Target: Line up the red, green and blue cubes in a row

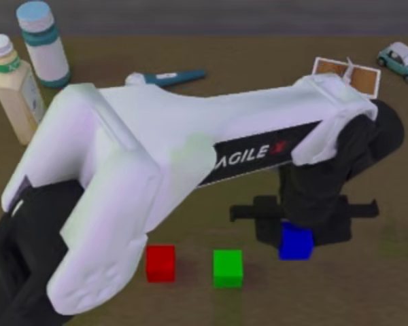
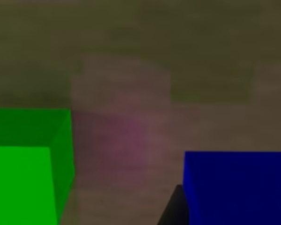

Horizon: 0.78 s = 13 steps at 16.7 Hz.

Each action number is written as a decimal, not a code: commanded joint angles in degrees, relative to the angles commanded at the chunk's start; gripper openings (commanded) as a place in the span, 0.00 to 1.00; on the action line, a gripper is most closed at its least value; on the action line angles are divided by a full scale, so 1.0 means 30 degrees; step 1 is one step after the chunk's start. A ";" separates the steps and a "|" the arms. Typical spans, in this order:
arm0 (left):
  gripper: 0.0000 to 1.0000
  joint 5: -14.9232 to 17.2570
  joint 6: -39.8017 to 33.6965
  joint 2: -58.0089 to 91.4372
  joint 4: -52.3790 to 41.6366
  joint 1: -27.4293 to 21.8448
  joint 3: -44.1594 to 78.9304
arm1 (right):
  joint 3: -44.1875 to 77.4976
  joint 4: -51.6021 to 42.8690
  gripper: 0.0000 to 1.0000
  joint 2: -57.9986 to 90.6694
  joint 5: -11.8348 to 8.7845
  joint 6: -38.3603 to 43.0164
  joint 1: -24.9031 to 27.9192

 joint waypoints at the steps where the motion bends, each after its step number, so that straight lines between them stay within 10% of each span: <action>1: 0.00 0.0021 0.0000 0.0133 0.0738 -0.0005 -0.0537 | 0.0000 0.0000 1.00 0.0000 0.0000 0.0000 0.0000; 8: 0.00 0.0087 -0.0060 0.0473 0.2657 0.0012 -0.1944 | 0.0000 0.0000 1.00 0.0000 0.0000 0.0000 0.0000; 13: 0.38 0.0087 -0.0060 0.0473 0.2657 0.0012 -0.1944 | 0.0000 0.0000 1.00 0.0000 0.0000 0.0000 0.0000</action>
